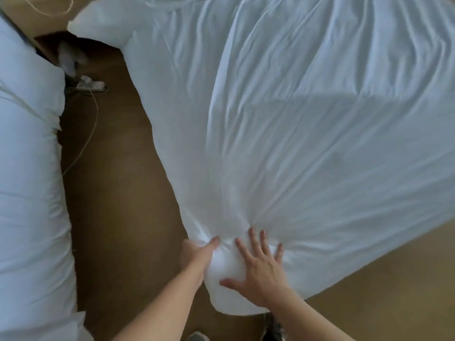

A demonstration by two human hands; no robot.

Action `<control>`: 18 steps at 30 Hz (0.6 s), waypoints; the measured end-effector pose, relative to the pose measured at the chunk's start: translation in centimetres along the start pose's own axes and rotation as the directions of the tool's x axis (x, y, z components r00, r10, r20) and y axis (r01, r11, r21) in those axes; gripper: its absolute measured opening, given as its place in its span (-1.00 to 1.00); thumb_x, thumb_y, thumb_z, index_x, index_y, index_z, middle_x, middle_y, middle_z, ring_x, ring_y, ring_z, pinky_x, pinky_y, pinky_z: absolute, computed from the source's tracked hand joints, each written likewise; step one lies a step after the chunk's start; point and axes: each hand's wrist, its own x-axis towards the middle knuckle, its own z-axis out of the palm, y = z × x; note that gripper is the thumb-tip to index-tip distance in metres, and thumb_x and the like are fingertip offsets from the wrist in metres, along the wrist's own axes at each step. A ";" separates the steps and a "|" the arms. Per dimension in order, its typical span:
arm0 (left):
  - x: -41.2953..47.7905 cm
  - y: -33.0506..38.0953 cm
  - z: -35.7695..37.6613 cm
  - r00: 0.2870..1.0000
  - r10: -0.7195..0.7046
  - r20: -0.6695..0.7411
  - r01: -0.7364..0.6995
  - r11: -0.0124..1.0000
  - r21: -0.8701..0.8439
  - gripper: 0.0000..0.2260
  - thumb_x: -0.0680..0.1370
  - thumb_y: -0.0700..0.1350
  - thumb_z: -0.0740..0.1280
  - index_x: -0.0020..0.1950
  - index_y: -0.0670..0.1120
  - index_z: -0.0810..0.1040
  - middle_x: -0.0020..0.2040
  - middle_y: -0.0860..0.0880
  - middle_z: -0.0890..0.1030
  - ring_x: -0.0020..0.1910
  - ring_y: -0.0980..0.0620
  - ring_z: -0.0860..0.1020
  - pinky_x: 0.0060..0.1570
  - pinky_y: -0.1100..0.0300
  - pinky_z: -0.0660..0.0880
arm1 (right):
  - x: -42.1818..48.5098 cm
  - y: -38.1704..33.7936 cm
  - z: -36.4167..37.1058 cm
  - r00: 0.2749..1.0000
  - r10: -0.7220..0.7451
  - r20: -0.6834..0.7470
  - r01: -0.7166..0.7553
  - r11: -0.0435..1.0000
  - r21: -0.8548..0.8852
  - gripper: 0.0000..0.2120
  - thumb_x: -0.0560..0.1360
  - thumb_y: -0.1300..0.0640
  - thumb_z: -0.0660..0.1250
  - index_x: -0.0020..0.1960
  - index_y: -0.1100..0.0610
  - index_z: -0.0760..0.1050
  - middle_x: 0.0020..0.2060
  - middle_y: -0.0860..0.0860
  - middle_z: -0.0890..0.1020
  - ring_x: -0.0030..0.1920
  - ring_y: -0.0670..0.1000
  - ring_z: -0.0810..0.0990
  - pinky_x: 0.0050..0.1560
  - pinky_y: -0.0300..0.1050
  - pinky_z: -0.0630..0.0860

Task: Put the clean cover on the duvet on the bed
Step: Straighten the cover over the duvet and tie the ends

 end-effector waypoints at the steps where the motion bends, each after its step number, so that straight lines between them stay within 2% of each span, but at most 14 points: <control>1: 0.7 2.6 -0.2 0.991 0.091 -0.102 -0.072 0.981 0.181 -0.44 0.36 0.10 0.60 0.18 -0.14 0.47 0.13 -0.13 0.61 0.09 -0.18 0.60 0.15 -0.05 0.57 | 0.0 -0.1 -0.4 1.000 0.011 -0.021 -0.011 0.999 0.043 0.01 0.32 -0.68 -0.15 0.62 -0.20 -0.22 0.58 -0.01 -0.40 0.56 0.17 -0.44 0.48 0.43 -0.34; 2: 1.2 5.7 -0.2 0.948 0.260 -0.182 -0.181 0.915 0.361 -0.41 0.38 0.09 0.56 0.26 -0.10 0.41 0.24 -0.13 0.52 0.20 -0.20 0.52 0.20 -0.03 0.50 | 0.0 -0.4 -0.8 0.999 0.020 -0.050 -0.016 0.997 0.072 -0.04 0.35 -0.66 -0.17 0.63 -0.20 -0.12 0.61 -0.02 -0.31 0.59 0.15 -0.37 0.50 0.37 -0.35; 3: 1.5 9.1 0.0 0.858 0.481 -0.182 -0.338 0.794 0.505 -0.41 0.40 0.06 0.51 0.34 -0.07 0.38 0.31 -0.14 0.44 0.27 -0.22 0.45 0.23 -0.03 0.45 | 0.1 -0.7 -0.9 0.995 0.026 -0.098 -0.017 0.996 0.086 -0.06 0.37 -0.64 -0.13 0.62 -0.19 0.00 0.64 0.00 -0.19 0.62 0.16 -0.24 0.52 0.32 -0.32; 4: 1.9 12.6 0.6 0.722 0.686 -0.095 -0.514 0.623 0.589 -0.39 0.42 0.05 0.47 0.41 -0.06 0.37 0.38 -0.15 0.39 0.33 -0.23 0.39 0.27 -0.06 0.41 | 0.1 -0.8 -1.0 0.989 0.030 -0.148 -0.018 0.997 0.081 -0.09 0.37 -0.62 -0.03 0.59 -0.17 0.18 0.64 0.05 0.01 0.63 0.21 -0.03 0.54 0.27 -0.22; 6: 2.9 19.4 2.9 0.493 0.852 0.179 -0.704 0.269 0.657 -0.29 0.44 0.12 0.45 0.53 -0.02 0.32 0.54 -0.16 0.25 0.50 -0.23 0.25 0.43 -0.11 0.28 | 0.2 -0.9 -0.9 0.980 0.047 -0.195 -0.028 0.995 0.098 -0.13 0.26 -0.59 0.18 0.40 -0.11 0.53 0.49 0.12 0.42 0.47 0.25 0.40 0.45 0.29 -0.01; 7: 3.4 21.9 4.2 0.457 0.842 0.286 -0.714 0.155 0.682 -0.22 0.44 0.21 0.44 0.58 0.02 0.25 0.61 -0.14 0.15 0.57 -0.21 0.15 0.50 -0.15 0.18 | 0.5 -0.9 -0.8 0.974 0.050 -0.222 -0.029 0.995 0.099 -0.13 0.19 -0.58 0.23 0.32 -0.09 0.60 0.41 0.12 0.52 0.42 0.25 0.47 0.44 0.30 -0.03; 9: 4.0 25.0 6.9 0.536 0.703 0.467 -0.674 0.023 0.738 -0.08 0.38 0.42 0.39 0.63 0.12 0.12 0.65 -0.07 0.05 0.61 -0.18 0.06 0.53 -0.19 0.09 | 1.3 -1.3 -1.2 0.969 0.112 -0.220 -0.075 0.983 0.168 -0.12 0.09 -0.58 0.28 0.23 -0.09 0.67 0.28 0.08 0.63 0.41 0.22 0.44 0.50 0.26 -0.19; 11: 4.4 26.3 9.0 0.658 0.459 0.597 -0.608 -0.145 0.781 -0.03 0.28 0.57 0.33 0.57 0.10 0.25 0.55 -0.10 0.32 0.52 -0.16 0.31 0.45 -0.11 0.30 | 2.5 -1.5 -3.2 0.942 0.197 -0.271 -0.125 0.957 0.263 -0.21 0.09 -0.50 0.35 0.14 -0.04 0.71 0.12 0.01 0.72 0.28 0.11 0.59 0.52 0.22 -0.23; 12: 4.4 27.7 9.9 0.665 0.371 0.648 -0.608 -0.235 0.759 -0.07 0.27 0.60 0.30 0.47 0.06 0.41 0.43 -0.10 0.49 0.41 -0.16 0.45 0.35 -0.05 0.41 | 3.3 -1.3 -4.3 0.909 0.238 -0.342 -0.127 0.940 0.317 -0.33 0.17 -0.39 0.39 0.12 0.01 0.71 0.06 -0.01 0.73 0.19 0.09 0.67 0.54 0.20 -0.18; 14: 5.1 32.1 12.0 0.549 0.414 0.726 -0.638 -0.355 0.684 -0.29 0.36 0.56 0.26 0.21 0.03 0.61 0.22 -0.09 0.62 0.25 -0.17 0.57 0.21 0.00 0.49 | 6.0 0.3 -7.2 0.830 0.332 -0.448 -0.136 0.900 0.415 -0.52 0.36 -0.14 0.34 0.18 0.07 0.65 0.18 0.02 0.68 0.26 0.18 0.62 0.53 0.23 -0.01; 15: 5.5 34.7 12.7 0.427 0.530 0.733 -0.631 -0.406 0.661 -0.40 0.43 0.50 0.26 0.19 0.06 0.61 0.24 -0.09 0.61 0.26 -0.17 0.56 0.23 -0.01 0.48 | 7.8 1.2 -8.8 0.801 0.367 -0.473 -0.151 0.889 0.433 -0.54 0.42 -0.06 0.31 0.27 0.07 0.59 0.33 0.07 0.59 0.38 0.25 0.50 0.52 0.27 0.07; 16: 6.0 37.2 13.5 0.299 0.634 0.713 -0.620 -0.439 0.650 -0.43 0.47 0.44 0.28 0.32 0.10 0.54 0.38 -0.09 0.52 0.36 -0.17 0.48 0.32 -0.04 0.41 | 9.7 2.2 -10.9 0.795 0.397 -0.459 -0.173 0.873 0.455 -0.51 0.48 -0.04 0.30 0.38 0.04 0.50 0.47 0.10 0.45 0.49 0.30 0.35 0.52 0.31 0.09; 17: 6.6 39.0 14.1 0.259 0.672 0.693 -0.621 -0.434 0.653 -0.34 0.48 0.40 0.30 0.51 0.13 0.37 0.54 -0.09 0.33 0.50 -0.19 0.32 0.44 -0.11 0.30 | 11.8 3.2 -13.2 0.801 0.420 -0.426 -0.195 0.857 0.477 -0.46 0.52 -0.04 0.27 0.49 0.01 0.37 0.56 0.11 0.29 0.56 0.32 0.19 0.53 0.33 0.06; 18: 7.3 40.0 14.8 0.329 0.629 0.704 -0.653 -0.386 0.651 -0.23 0.48 0.41 0.29 0.61 0.17 0.16 0.64 -0.06 0.11 0.60 -0.19 0.12 0.52 -0.18 0.17 | 13.9 4.4 -15.2 0.798 0.444 -0.408 -0.216 0.842 0.494 -0.40 0.55 -0.06 0.23 0.57 -0.02 0.24 0.61 0.09 0.16 0.59 0.30 0.06 0.54 0.32 -0.01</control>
